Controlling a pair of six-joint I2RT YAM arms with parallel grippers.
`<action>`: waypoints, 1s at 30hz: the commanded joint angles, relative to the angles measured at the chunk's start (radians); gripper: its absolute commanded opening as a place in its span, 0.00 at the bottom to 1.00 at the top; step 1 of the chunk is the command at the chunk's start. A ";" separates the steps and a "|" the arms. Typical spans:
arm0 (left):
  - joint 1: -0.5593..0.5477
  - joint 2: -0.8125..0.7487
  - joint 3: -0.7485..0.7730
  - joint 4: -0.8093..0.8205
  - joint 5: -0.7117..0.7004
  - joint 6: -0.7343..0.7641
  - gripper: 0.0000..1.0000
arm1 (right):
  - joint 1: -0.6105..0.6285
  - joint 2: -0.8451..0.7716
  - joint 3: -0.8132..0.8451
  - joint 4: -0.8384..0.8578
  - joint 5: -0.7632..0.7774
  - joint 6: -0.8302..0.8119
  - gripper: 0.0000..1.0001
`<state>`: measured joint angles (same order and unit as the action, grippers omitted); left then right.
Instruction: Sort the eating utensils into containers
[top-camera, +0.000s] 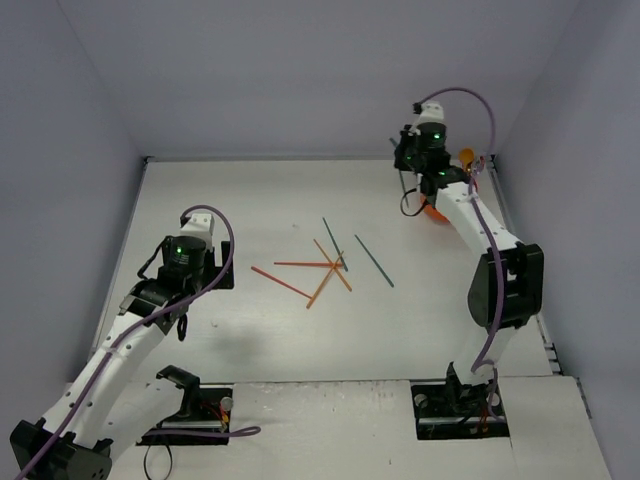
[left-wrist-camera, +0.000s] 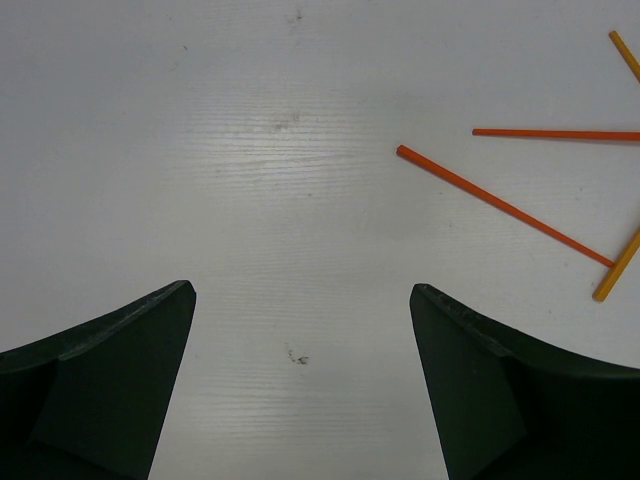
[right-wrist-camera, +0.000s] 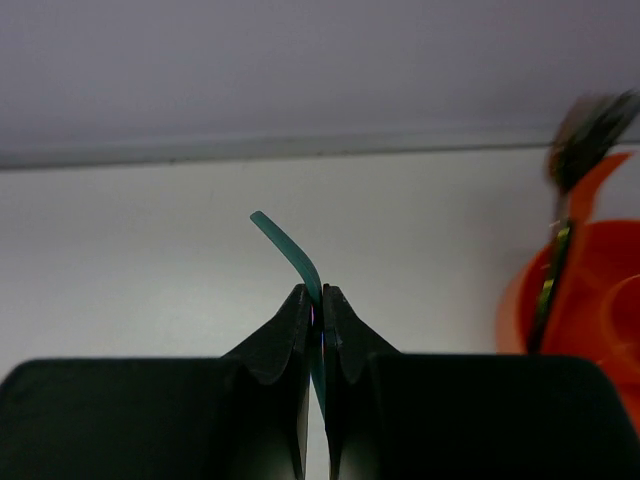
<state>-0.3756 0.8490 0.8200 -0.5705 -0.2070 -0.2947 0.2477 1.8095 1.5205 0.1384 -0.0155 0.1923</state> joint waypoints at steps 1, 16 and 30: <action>0.006 -0.001 0.027 0.049 -0.009 0.011 0.87 | -0.128 -0.075 0.014 0.191 -0.061 -0.011 0.00; 0.005 0.030 0.022 0.045 -0.033 0.014 0.87 | -0.297 0.119 -0.048 0.681 -0.106 0.087 0.00; 0.006 0.055 0.021 0.047 -0.026 0.014 0.87 | -0.303 0.193 -0.186 0.897 -0.076 0.122 0.00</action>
<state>-0.3756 0.8942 0.8200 -0.5705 -0.2259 -0.2916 -0.0536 2.0398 1.3600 0.8501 -0.1112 0.3011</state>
